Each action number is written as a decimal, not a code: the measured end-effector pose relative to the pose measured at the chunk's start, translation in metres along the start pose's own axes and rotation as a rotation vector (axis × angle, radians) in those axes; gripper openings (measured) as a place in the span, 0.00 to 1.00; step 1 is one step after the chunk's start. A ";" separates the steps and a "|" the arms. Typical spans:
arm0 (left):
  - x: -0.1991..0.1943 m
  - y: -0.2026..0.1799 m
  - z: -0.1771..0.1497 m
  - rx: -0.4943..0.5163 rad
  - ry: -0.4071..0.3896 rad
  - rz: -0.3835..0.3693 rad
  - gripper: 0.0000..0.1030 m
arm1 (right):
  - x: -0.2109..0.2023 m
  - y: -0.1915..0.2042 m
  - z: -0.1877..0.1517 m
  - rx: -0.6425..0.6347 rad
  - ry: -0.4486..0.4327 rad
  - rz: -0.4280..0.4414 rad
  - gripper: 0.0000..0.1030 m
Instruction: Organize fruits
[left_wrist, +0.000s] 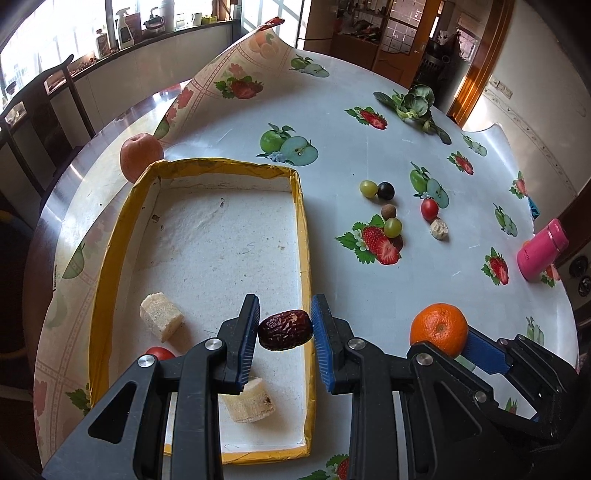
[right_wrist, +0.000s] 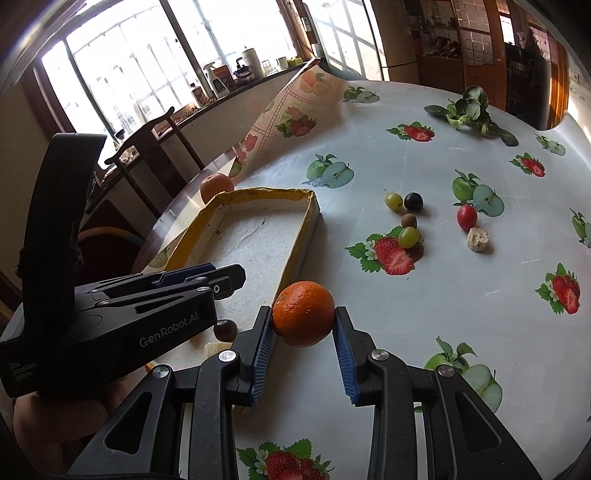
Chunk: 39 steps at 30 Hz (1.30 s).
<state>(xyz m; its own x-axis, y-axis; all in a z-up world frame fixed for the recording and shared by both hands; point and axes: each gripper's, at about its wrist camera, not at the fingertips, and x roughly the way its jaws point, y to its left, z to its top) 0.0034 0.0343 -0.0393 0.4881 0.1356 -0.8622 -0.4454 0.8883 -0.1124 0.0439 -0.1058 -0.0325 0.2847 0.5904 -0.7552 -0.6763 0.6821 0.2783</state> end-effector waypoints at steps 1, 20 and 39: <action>0.000 0.002 0.000 -0.002 0.001 0.000 0.25 | 0.001 0.002 0.000 -0.003 0.001 0.002 0.32; 0.016 0.061 0.014 -0.095 0.017 0.030 0.25 | 0.029 0.028 0.007 -0.045 0.034 0.044 0.32; 0.080 0.111 0.038 -0.178 0.104 0.091 0.26 | 0.135 0.083 0.021 -0.170 0.181 0.089 0.32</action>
<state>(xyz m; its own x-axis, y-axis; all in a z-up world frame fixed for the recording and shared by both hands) 0.0214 0.1609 -0.1015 0.3641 0.1579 -0.9179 -0.6140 0.7818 -0.1091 0.0404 0.0396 -0.0994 0.1031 0.5480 -0.8301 -0.8023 0.5391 0.2563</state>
